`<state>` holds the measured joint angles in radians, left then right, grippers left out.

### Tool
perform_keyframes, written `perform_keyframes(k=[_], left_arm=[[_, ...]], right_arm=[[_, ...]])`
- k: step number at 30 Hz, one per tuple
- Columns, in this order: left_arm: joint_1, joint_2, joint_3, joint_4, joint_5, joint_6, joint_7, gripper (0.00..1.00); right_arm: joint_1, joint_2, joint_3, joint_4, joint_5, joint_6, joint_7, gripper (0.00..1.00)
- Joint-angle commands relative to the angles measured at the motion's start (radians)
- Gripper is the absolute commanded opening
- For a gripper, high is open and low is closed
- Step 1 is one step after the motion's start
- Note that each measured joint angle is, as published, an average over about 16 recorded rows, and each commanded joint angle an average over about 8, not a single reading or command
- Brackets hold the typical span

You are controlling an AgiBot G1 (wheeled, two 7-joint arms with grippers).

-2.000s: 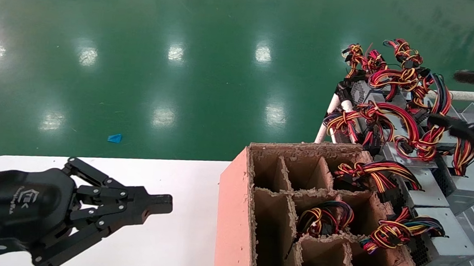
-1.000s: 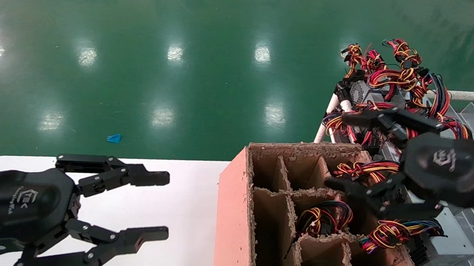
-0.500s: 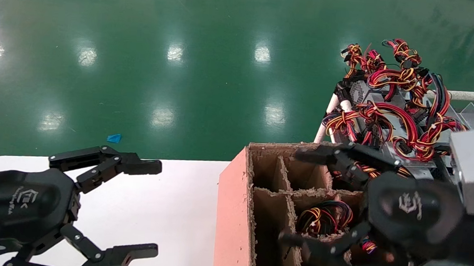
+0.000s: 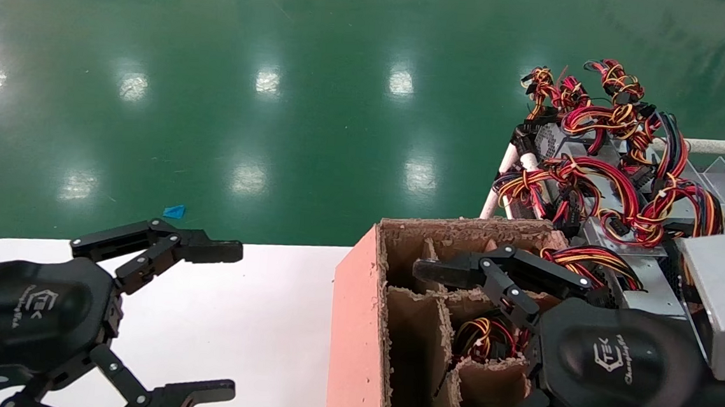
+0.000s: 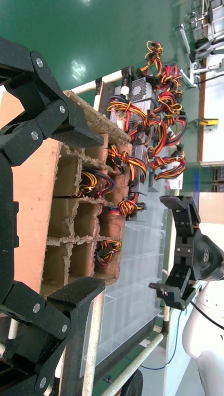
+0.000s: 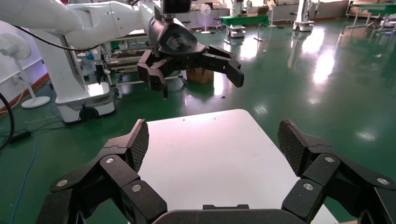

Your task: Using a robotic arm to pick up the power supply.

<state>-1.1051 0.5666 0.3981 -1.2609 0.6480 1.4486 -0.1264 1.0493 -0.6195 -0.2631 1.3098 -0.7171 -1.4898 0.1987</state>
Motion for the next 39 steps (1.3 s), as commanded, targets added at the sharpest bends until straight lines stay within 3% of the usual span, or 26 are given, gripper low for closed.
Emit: perform_keyframes(k=[1, 39], left_arm=[[0.0, 0.0, 0.0, 0.0, 0.0, 0.0, 0.0, 1.0], [0.0, 0.0, 0.0, 0.0, 0.0, 0.0, 0.0, 1.0]], right_arm=[[0.002, 0.0, 0.0, -0.002, 0.0, 0.001, -0.002, 1.0], [0.028, 0.009, -0.018, -0.029, -0.014, -0.006, -0.013, 1.0]])
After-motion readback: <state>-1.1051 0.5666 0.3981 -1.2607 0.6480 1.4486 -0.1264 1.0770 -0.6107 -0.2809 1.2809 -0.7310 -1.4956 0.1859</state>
